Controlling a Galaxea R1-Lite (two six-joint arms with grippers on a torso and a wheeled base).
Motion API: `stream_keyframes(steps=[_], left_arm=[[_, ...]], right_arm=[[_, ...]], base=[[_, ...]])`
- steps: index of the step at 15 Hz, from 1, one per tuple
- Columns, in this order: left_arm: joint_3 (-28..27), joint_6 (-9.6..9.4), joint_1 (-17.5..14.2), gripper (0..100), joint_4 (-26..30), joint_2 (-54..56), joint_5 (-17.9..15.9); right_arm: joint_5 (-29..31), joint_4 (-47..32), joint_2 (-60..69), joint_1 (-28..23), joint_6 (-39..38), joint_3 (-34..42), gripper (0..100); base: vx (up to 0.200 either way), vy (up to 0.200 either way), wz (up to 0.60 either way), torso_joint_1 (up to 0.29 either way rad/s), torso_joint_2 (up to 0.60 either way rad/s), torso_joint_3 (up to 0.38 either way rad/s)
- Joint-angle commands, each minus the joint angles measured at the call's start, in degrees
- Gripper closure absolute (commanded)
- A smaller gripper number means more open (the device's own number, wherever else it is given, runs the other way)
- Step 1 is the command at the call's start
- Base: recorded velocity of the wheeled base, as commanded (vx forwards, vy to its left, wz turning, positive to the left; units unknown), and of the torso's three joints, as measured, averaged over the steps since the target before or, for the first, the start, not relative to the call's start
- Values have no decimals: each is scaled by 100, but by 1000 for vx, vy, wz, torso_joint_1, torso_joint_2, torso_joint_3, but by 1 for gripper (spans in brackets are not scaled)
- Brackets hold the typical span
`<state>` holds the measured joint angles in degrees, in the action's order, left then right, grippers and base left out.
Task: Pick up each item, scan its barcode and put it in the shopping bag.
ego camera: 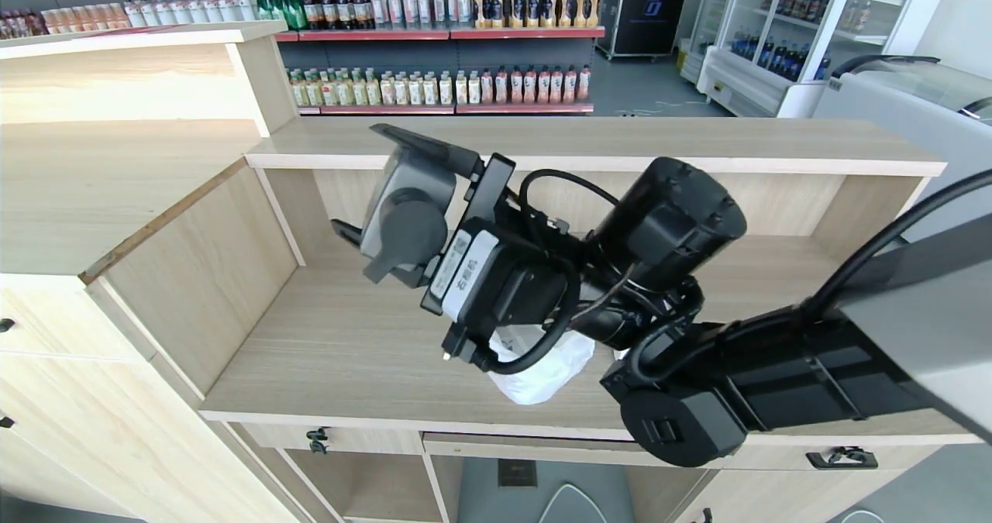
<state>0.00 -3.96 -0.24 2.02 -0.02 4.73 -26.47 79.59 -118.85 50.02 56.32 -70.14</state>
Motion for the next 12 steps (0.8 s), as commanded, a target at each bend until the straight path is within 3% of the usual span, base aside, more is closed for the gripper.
stream_keyframes(steps=[1, 3, 4, 5, 9, 12], left_arm=[[0, 1, -2, 0, 0, 2, 2], [0, 1, -2, 0, 0, 2, 2], [0, 1, -2, 0, 0, 2, 2], [0, 1, -2, 0, 0, 2, 2], [0, 1, -2, 0, 0, 2, 2], [0, 1, -2, 0, 0, 2, 2]], right_arm=[[810, -524, 1215, -475, -139, 625, 100], [1908, -1077, 2225, -1372, -1062, 1214, 100], [2146, -1262, 2436, -1644, -1281, 1328, 100], [2444, -1781, 2832, -2295, -1888, 1530, 100], [2480, -3152, 3219, -3991, -3822, 1890, 100], [2488, -3407, 3210, -4580, -4727, 2435, 100]], base=[[0, 0, 0, 0, 0, 0], [0, 0, 0, 0, 0, 0], [0, 0, 0, 0, 0, 0], [0, 0, 0, 0, 0, 0], [0, 0, 0, 0, 0, 0], [0, 0, 0, 0, 0, 0]])
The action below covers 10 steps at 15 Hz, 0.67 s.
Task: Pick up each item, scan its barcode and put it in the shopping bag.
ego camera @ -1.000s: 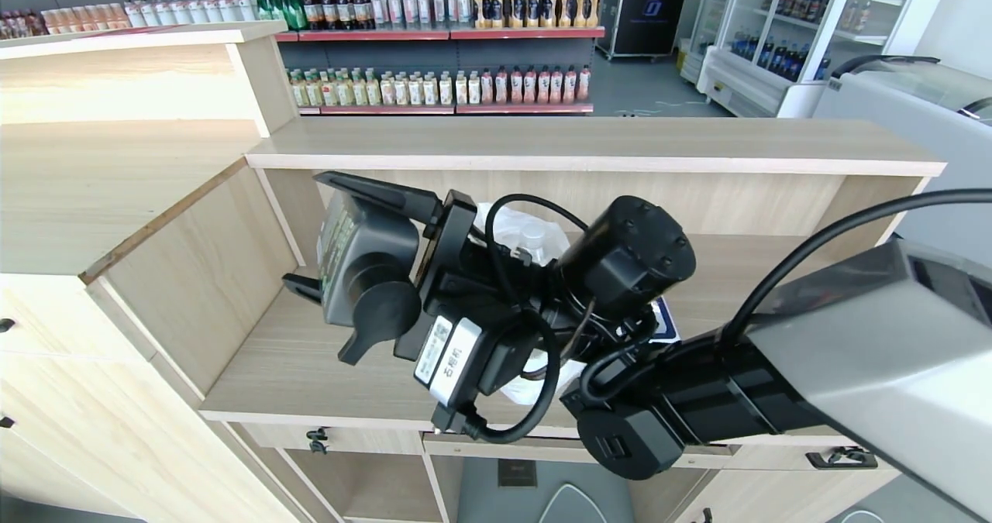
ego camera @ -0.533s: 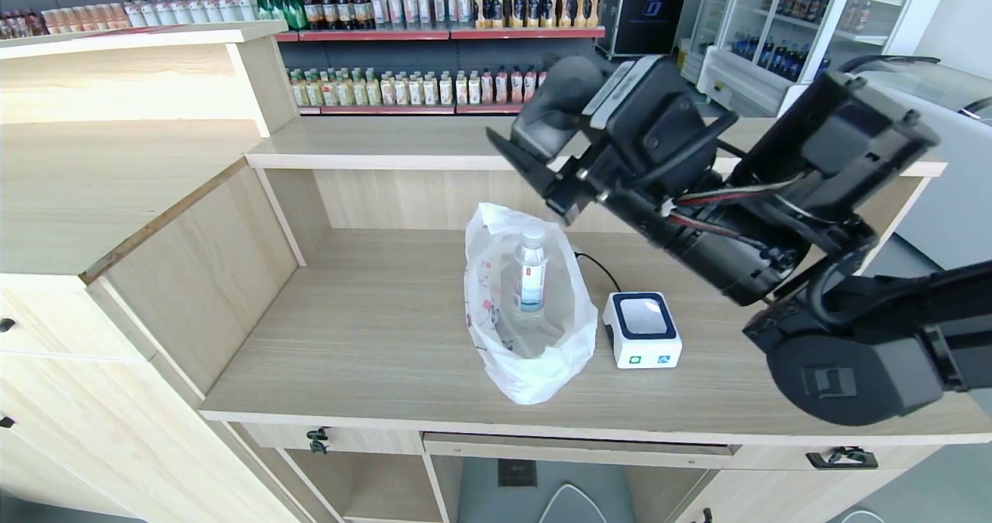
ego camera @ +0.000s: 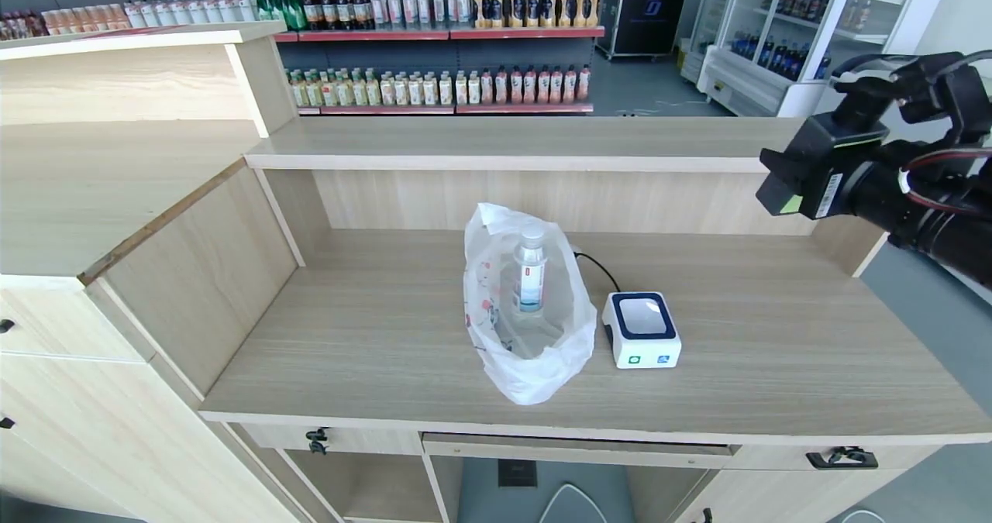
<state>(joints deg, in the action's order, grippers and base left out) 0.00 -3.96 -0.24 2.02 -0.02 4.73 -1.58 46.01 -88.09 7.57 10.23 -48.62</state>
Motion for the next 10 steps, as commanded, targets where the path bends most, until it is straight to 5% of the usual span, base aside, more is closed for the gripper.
stream_keyframes(steps=[1, 8, 10], left_arm=[[0, 1, -2, 0, 0, 2, 2], [0, 1, -2, 0, 0, 2, 2], [0, 1, -2, 0, 0, 2, 2]], right_arm=[[9, -22, 73, -590, -135, 616, 100], [-26, -39, -191, -1065, -91, 669, 100], [-9, -66, -200, -1065, -65, 660, 100]], base=[[0, 0, 0, 0, 0, 0], [0, 0, 0, 0, 0, 0], [0, 0, 600, -2, 5, 0]])
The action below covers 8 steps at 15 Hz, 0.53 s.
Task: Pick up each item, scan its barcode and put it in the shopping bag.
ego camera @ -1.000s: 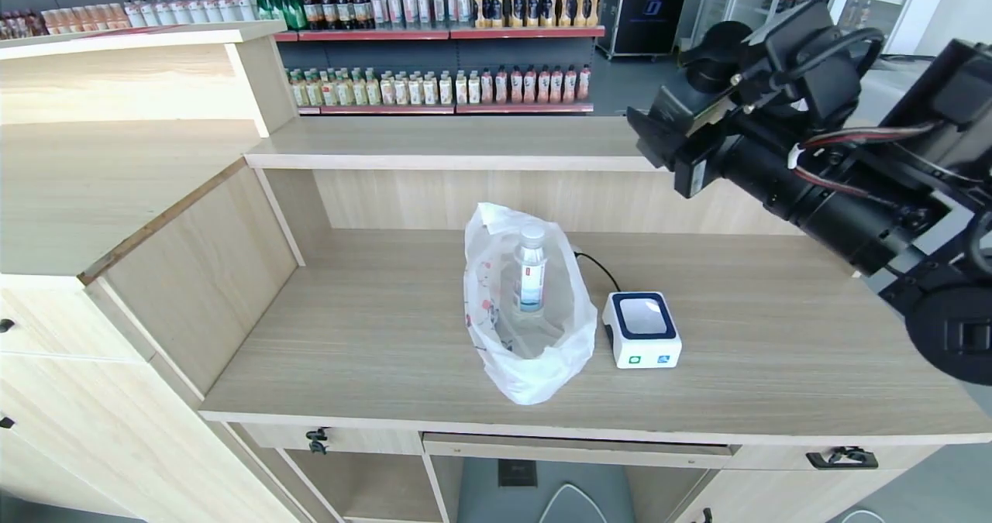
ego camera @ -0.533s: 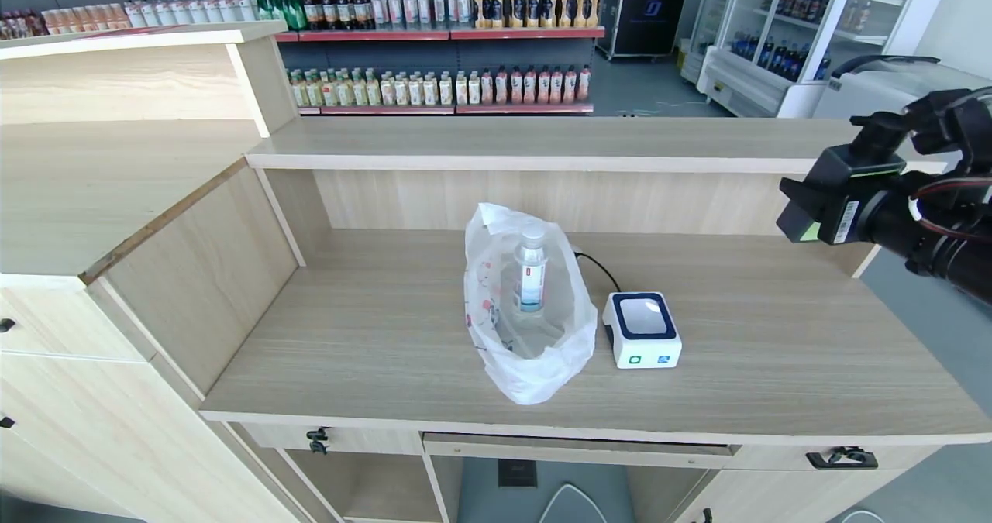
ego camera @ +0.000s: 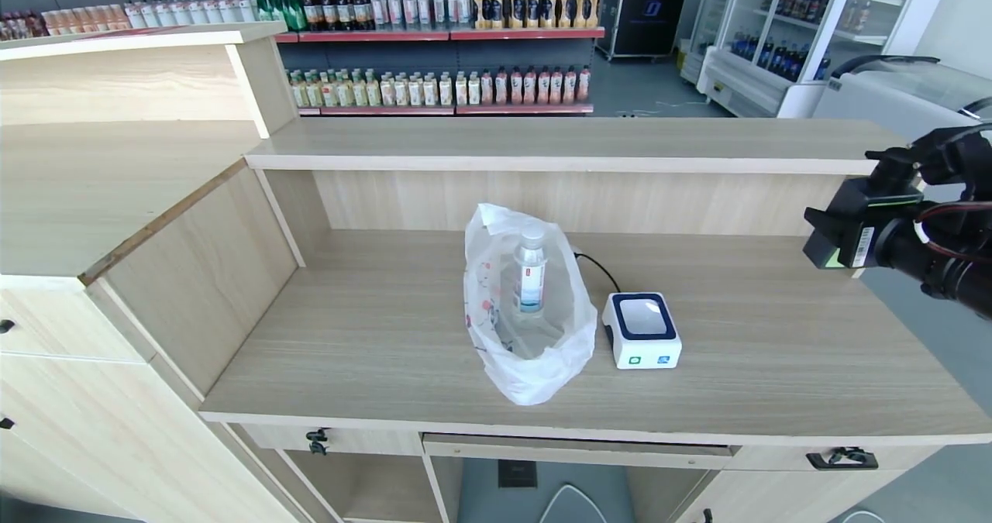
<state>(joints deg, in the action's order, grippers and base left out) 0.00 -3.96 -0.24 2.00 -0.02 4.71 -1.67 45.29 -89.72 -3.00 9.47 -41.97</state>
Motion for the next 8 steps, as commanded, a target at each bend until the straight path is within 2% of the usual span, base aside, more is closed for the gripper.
stream_keyframes(steps=[1, 4, 6, 8], left_arm=[[0, 1, -2, 0, 2, 2, 4], [0, 1, -2, 0, 2, 2, 4], [0, 1, -2, 0, 2, 2, 4], [0, 1, -2, 0, 2, 2, 4]], right_arm=[[26, -64, -37, 36, -16, -109, 100], [0, -1294, 69, 124, -640, -470, 100], [-9, -2138, 16, 282, -1202, -918, 100], [-9, -2375, -89, 282, -1264, -1252, 100]], base=[[0, 0, 600, -100, 193, 149], [0, 0, 600, -141, 388, 229], [0, 0, 0, -210, 527, 320], [0, 0, 0, -97, 259, 154]])
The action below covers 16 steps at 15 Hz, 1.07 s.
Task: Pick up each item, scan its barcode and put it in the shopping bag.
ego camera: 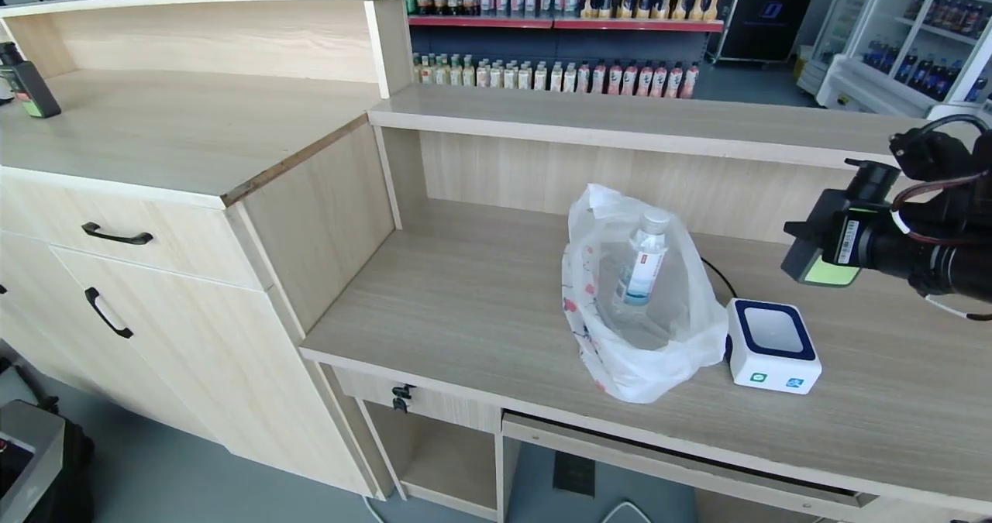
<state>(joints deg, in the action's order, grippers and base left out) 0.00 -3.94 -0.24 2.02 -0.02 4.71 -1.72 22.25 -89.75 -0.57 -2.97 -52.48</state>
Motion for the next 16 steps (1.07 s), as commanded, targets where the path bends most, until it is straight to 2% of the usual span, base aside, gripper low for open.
stream_keyframes(steps=[1, 4, 5, 7, 9, 14, 16], left_arm=[[0, -2, -2, 0, 0, 2, 4], [0, -2, -2, 0, 0, 2, 4], [0, -2, -2, 0, 0, 2, 4], [0, -2, -2, 0, 0, 2, 4], [0, -2, -2, 0, 0, 2, 4], [0, -2, -2, 0, 0, 2, 4], [0, -2, -2, 0, 0, 2, 4]], right_arm=[[14, -80, -87, 40, -1, -324, 100], [49, -124, 1, 13, 95, -377, 100], [102, -379, 36, -4, 227, -412, 100], [787, -1478, 1, -4, 192, -816, 100], [884, -2497, -175, -4, -186, -1379, 100], [1060, -3446, -816, -4, -318, -2504, 100], [1060, -3772, -922, 13, -327, -2609, 100]], base=[[0, 0, 0, -36, 110, 71], [0, 0, 0, -4, 20, 12], [0, 0, 0, 0, 0, 0], [0, 0, 0, 0, 0, 0], [0, 0, 0, 0, 0, 0], [0, 0, 0, 0, 0, 0], [0, 0, 0, 0, 0, 0]])
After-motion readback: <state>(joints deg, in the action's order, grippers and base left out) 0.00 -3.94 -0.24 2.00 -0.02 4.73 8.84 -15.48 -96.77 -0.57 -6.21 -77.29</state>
